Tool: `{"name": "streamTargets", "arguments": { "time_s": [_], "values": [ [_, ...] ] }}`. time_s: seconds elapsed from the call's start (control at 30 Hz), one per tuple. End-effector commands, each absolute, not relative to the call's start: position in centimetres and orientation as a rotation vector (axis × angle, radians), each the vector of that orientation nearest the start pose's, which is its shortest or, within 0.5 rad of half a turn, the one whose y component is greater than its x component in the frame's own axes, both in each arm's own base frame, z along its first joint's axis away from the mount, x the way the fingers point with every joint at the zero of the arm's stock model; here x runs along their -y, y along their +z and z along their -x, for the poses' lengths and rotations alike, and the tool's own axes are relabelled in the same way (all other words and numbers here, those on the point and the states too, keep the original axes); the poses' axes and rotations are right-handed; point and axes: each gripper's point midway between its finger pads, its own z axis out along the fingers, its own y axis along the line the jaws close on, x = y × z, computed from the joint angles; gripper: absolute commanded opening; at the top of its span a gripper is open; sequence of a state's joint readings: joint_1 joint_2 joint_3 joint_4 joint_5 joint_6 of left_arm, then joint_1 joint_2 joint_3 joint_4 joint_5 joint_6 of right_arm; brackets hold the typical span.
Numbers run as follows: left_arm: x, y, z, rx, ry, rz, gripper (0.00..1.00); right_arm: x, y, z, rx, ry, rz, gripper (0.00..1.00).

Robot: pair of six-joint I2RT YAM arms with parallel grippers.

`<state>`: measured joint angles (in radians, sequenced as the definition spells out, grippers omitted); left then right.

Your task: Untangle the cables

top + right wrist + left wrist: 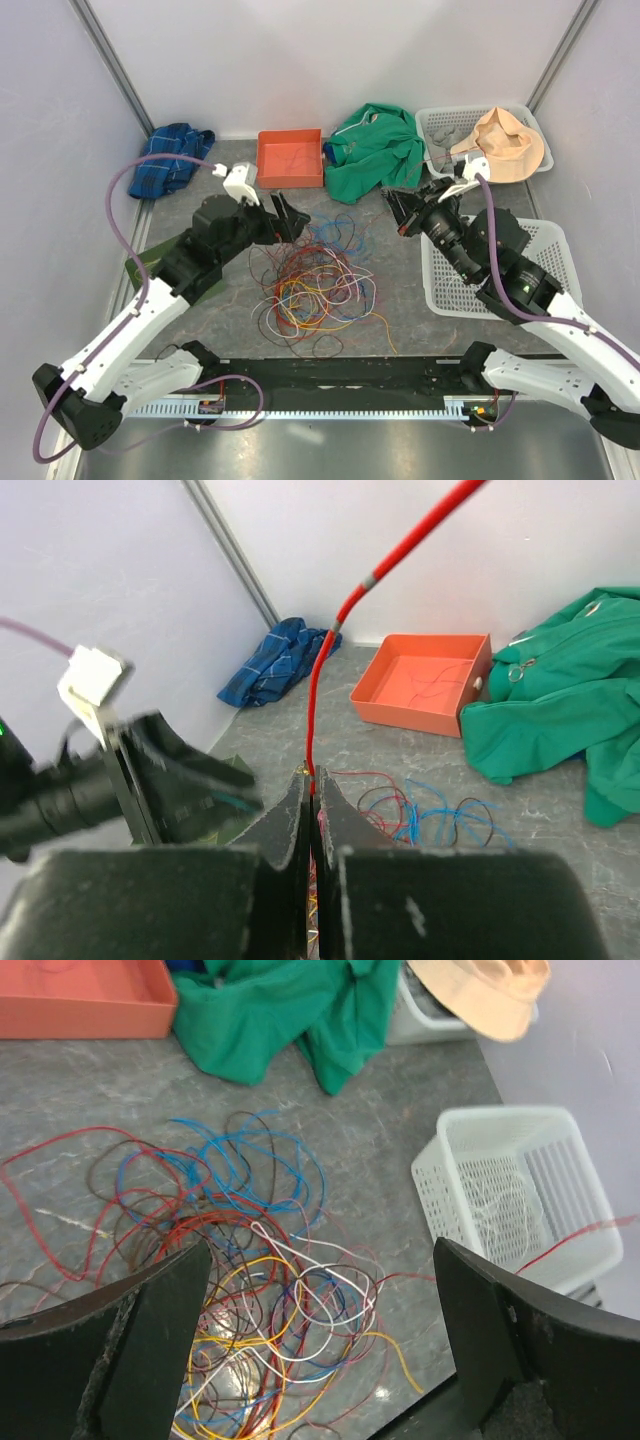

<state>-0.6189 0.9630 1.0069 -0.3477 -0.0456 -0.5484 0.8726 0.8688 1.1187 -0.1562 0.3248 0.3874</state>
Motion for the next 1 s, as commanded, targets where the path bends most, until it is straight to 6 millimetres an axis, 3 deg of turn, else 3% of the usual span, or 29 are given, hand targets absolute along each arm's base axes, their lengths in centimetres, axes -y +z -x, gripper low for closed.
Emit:
{"name": "streamTargets", "arguments": {
  "time_s": [0.0,0.03,0.07,0.1,0.3,0.33,0.67,0.7,0.9,0.97],
  "values": [
    [22.9,34.0,-25.9,-1.53,-0.907,-0.252,1.0,-21.2,42.2,-24.4,-1.593,0.697,0.083,0.0],
    [23.6,34.3,-24.9,-1.463,-0.962,-0.311,1.0,-21.2,43.0,-24.3,-1.587,0.704,0.077,0.0],
    [23.8,32.0,-24.5,-1.453,-0.976,-0.338,1.0,-21.5,42.9,-24.5,-1.597,0.702,0.077,0.0],
    [23.6,34.8,-23.8,-1.279,-0.997,-0.359,1.0,-21.5,42.8,-24.5,-1.609,0.702,0.073,0.0],
    [25.3,34.3,-22.4,-1.114,-0.94,-0.543,1.0,-22.7,42.9,-24.4,-1.635,0.762,0.08,0.0],
    [25.7,35.2,-21.9,-1.058,-0.948,-0.554,1.0,-23.0,43.1,-24.3,-1.636,0.776,0.08,0.0],
    [30.9,34.1,-20.8,-0.989,-1.1,-0.687,1.0,-24.5,43.9,-23.9,-1.651,0.841,0.12,0.0],
    [31.7,33.0,-21.2,-1.018,-1.106,-0.703,1.0,-24.5,44.1,-23.9,-1.65,0.846,0.122,0.0],
    [33.8,31.1,-22.2,-1.051,-1.157,-0.694,1.0,-24.8,45.2,-23.2,-1.637,0.894,0.132,0.0],
    [34.5,29.4,-22.6,-1.081,-1.19,-0.686,0.99,-24.9,45.6,-23.1,-1.63,0.902,0.135,0.0]
  ]
}}
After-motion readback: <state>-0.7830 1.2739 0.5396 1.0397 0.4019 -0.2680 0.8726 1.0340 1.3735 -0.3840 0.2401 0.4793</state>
